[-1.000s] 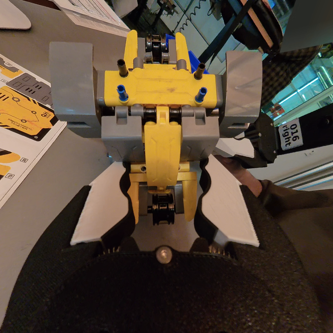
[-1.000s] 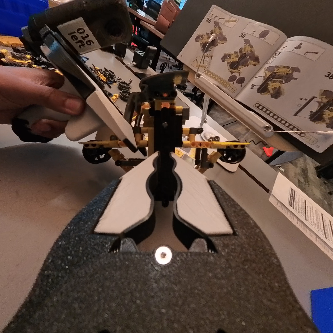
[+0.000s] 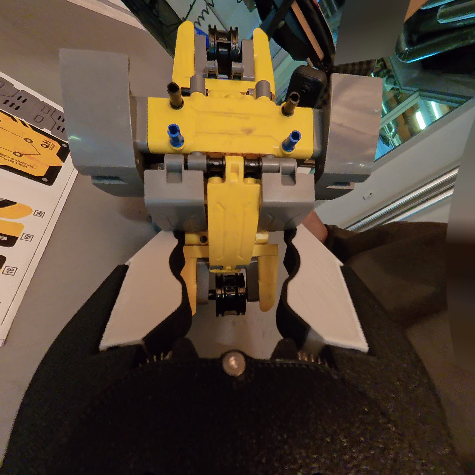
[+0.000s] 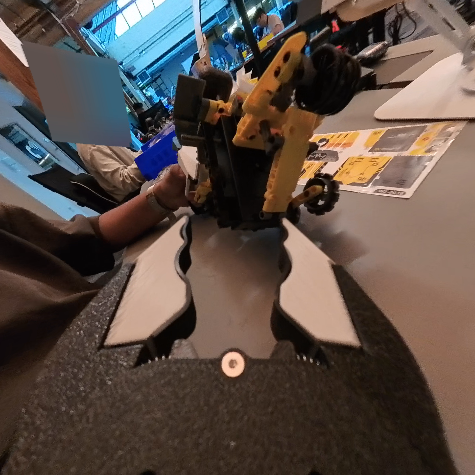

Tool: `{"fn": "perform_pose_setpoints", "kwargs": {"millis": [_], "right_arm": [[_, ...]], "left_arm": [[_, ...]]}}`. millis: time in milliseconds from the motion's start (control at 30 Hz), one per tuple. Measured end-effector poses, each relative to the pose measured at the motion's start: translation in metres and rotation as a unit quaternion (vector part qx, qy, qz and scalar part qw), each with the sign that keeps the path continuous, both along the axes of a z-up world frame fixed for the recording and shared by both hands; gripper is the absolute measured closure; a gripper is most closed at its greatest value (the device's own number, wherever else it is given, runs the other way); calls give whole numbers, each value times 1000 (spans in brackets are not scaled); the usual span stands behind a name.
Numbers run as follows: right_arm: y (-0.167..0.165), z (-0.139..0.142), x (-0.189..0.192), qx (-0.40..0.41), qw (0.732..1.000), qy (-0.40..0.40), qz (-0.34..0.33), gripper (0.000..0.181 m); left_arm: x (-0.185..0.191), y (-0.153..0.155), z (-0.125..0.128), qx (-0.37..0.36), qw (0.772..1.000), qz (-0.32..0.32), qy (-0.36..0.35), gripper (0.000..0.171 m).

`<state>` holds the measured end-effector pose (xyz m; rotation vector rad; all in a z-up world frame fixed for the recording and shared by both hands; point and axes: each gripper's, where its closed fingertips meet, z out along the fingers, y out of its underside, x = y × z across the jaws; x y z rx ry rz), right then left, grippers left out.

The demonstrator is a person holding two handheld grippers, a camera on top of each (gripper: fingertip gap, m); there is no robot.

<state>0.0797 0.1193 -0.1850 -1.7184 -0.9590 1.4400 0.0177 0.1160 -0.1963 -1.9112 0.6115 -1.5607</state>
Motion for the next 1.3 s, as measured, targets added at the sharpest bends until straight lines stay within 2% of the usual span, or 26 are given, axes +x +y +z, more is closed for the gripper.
{"fn": "perform_pose_setpoints", "kwargs": {"millis": [133,400,767,1300], "right_arm": [[0,0,0,2,1000,1,2,124],[-2,-7,-2,-45,999,0,22,119],[-5,-12,-5,-71,996,-6,50,147],[-3,-11,-4,-96,994,8,55,154]], "left_arm": [[0,-2,-2,3,1000,-10,2,95],[6,-9,-7,14,999,-37,21,95],[6,-9,-7,5,999,-42,13,95],[8,-9,-8,4,999,-37,19,95]]}}
